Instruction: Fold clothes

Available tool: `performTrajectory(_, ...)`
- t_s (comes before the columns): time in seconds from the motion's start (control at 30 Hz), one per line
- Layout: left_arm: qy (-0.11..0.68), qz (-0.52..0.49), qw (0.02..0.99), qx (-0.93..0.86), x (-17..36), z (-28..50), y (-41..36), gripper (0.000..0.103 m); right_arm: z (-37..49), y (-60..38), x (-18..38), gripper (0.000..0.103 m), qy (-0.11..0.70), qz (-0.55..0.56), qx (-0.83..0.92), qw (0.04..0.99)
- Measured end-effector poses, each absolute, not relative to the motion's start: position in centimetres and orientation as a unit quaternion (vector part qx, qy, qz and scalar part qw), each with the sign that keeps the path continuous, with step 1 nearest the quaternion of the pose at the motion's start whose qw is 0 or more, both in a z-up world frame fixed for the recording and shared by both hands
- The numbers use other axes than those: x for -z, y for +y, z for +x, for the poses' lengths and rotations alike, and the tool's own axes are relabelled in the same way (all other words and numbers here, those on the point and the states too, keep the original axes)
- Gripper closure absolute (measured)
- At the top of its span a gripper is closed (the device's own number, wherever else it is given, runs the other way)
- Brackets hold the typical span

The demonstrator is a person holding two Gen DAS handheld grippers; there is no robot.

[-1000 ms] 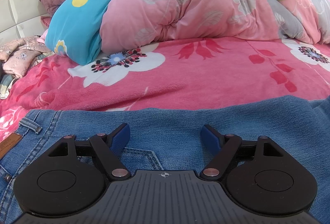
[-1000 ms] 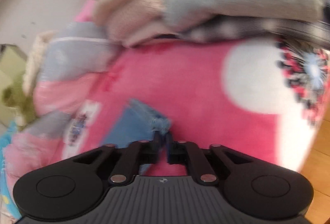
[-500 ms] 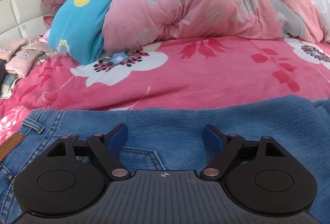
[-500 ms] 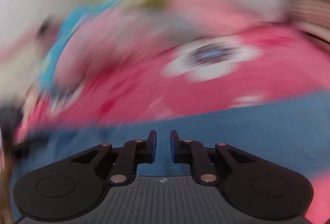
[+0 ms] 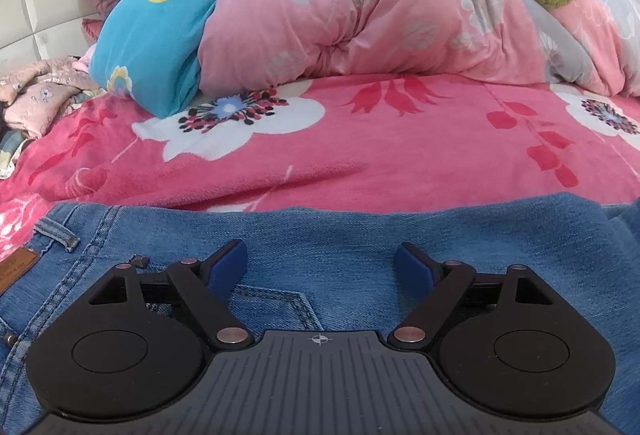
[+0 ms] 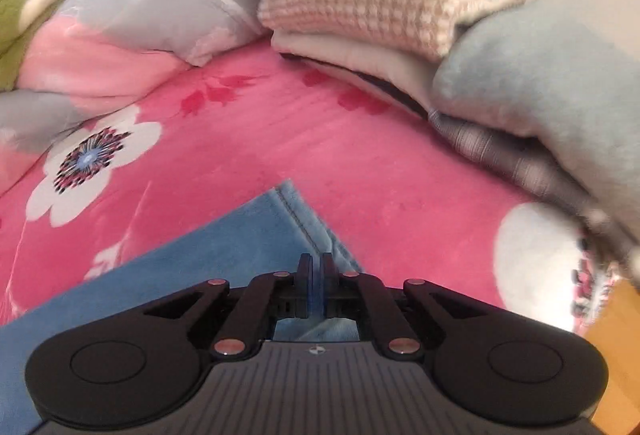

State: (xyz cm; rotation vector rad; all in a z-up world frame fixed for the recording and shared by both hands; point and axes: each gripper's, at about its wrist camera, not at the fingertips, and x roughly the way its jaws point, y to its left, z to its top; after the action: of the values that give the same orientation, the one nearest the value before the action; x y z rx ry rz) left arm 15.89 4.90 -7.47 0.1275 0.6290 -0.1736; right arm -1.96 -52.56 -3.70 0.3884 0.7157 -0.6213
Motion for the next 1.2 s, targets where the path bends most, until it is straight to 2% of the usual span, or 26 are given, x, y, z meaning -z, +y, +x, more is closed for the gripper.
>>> performTrajectory(0.1,0.309,0.062,0.945,0.085,7.5,15.9,4.9,0.020,-2.2,-46.0,1.3,0.095,0.318,0.165,0.205,0.911)
performTrajectory(0.2,0.310,0.063,0.945,0.085,7.5,15.9,4.9,0.020,-1.9,-37.9,-1.1,0.074,0.296,0.144,0.060,0.942)
performTrajectory(0.3,0.311,0.062,0.945,0.086,7.5,16.0,4.9,0.020,-1.8,-29.0,-2.7,0.064,0.288,0.095,-0.114,0.946)
performTrajectory(0.37,0.311,0.061,0.945,0.086,7.5,16.0,4.9,0.020,-2.3,-23.1,-3.1,0.054,0.283,0.043,-0.221,0.932)
performTrajectory(0.4,0.311,0.061,0.945,0.085,7.5,16.0,4.9,0.020,-2.6,-20.5,-3.3,0.043,0.279,0.018,-0.265,0.923)
performTrajectory(0.43,0.310,0.061,0.945,0.085,7.5,16.0,4.9,0.020,-2.9,-18.4,-3.1,0.035,0.275,-0.005,-0.288,0.917)
performTrajectory(0.5,0.310,0.061,0.945,0.085,7.5,16.0,4.9,0.020,-3.4,-14.3,-2.7,0.033,0.267,-0.061,-0.317,0.908)
performTrajectory(0.57,0.310,0.061,0.945,0.085,7.5,16.0,4.9,0.020,-3.1,-11.4,-1.8,0.026,0.254,-0.112,-0.336,0.900)
performTrajectory(0.63,0.310,0.061,0.945,0.086,7.5,16.0,4.9,0.020,-2.4,-9.1,-0.4,0.007,0.247,-0.158,-0.348,0.891)
performTrajectory(0.67,0.310,0.061,0.945,0.086,7.5,16.0,4.9,0.020,-2.2,-8.5,0.6,0.005,0.262,-0.180,-0.347,0.882)
performTrajectory(0.7,0.310,0.060,0.945,0.086,7.5,16.0,4.9,0.020,-1.9,-7.8,1.6,0.006,0.278,-0.201,-0.345,0.874)
performTrajectory(0.77,0.310,0.060,0.945,0.086,7.5,16.0,4.9,0.020,-1.6,-6.8,3.5,0.024,0.307,-0.240,-0.338,0.857)
performTrajectory(0.8,0.310,0.060,0.945,0.086,7.5,16.0,5.0,0.020,-1.7,-7.1,3.8,0.054,0.314,-0.246,-0.322,0.858)
performTrajectory(0.83,0.310,0.060,0.945,0.086,7.5,15.9,5.0,0.020,-1.7,-7.8,3.6,0.079,0.319,-0.237,-0.306,0.866)
performTrajectory(0.87,0.309,0.060,0.945,0.086,7.5,15.9,5.0,0.020,-1.7,-8.9,3.1,0.091,0.323,-0.215,-0.294,0.874)
performTrajectory(0.9,0.309,0.060,0.945,0.086,7.5,15.9,5.0,0.020,-1.6,-10.1,2.3,0.095,0.322,-0.192,-0.284,0.882)
performTrajectory(1.03,0.309,0.062,0.945,0.086,7.5,15.9,4.9,0.020,-3.7,-16.3,-2.1,0.095,0.272,-0.079,-0.222,0.933)
performTrajectory(1.2,0.309,0.063,0.945,0.086,7.4,15.9,4.9,0.020,-7.0,-30.0,-5.1,0.095,0.200,0.136,-0.090,0.966)
